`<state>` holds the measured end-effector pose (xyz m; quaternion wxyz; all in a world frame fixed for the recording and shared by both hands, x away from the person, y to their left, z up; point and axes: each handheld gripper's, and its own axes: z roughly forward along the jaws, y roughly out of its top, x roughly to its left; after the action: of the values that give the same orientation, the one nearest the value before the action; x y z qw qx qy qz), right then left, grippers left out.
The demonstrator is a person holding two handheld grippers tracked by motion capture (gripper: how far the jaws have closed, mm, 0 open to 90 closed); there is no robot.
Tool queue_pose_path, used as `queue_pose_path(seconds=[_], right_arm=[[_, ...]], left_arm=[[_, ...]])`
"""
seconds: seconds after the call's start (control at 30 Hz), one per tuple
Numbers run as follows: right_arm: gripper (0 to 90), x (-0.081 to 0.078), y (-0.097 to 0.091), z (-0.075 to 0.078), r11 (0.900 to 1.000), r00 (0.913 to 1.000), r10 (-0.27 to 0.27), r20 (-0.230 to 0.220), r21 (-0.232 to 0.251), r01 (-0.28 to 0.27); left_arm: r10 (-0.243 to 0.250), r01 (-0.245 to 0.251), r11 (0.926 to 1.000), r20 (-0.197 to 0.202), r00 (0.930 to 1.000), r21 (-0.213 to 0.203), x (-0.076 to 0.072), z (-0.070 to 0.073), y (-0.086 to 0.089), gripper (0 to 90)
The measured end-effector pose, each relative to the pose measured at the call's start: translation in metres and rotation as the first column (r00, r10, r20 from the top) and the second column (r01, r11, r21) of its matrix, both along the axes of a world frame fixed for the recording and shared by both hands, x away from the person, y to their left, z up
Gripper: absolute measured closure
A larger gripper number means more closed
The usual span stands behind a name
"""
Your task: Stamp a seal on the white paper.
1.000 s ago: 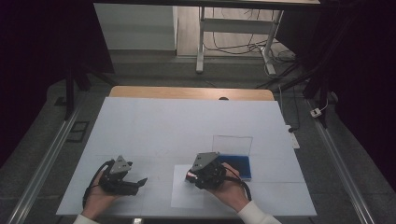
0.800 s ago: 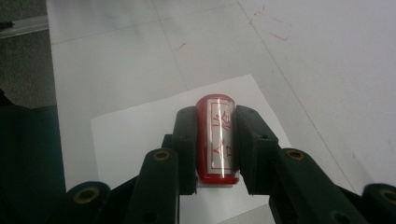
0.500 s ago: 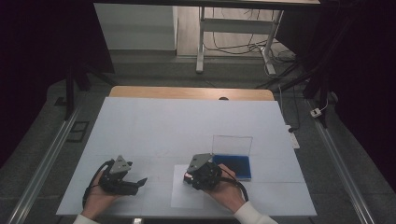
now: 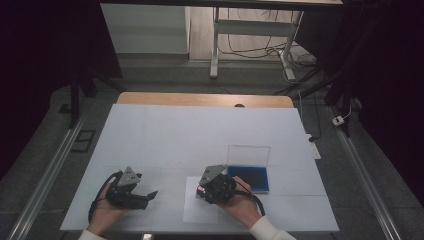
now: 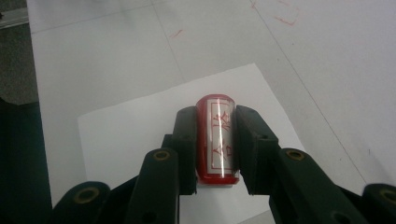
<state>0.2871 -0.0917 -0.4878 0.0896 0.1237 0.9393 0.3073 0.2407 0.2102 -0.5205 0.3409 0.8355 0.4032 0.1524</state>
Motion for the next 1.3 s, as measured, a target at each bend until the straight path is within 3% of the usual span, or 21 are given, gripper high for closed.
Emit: queue_pose_path(seconds=[1.3], right_arm=[[70.4,0.0022,0.0003,-0.0036,1.0000,1.0000,-0.008,-0.006,-0.005,0.008]], left_arm=[[-0.007,0.007,0.9999,-0.004,1.0000,0.012,0.0000,-0.0009,-0.0007,16.9]])
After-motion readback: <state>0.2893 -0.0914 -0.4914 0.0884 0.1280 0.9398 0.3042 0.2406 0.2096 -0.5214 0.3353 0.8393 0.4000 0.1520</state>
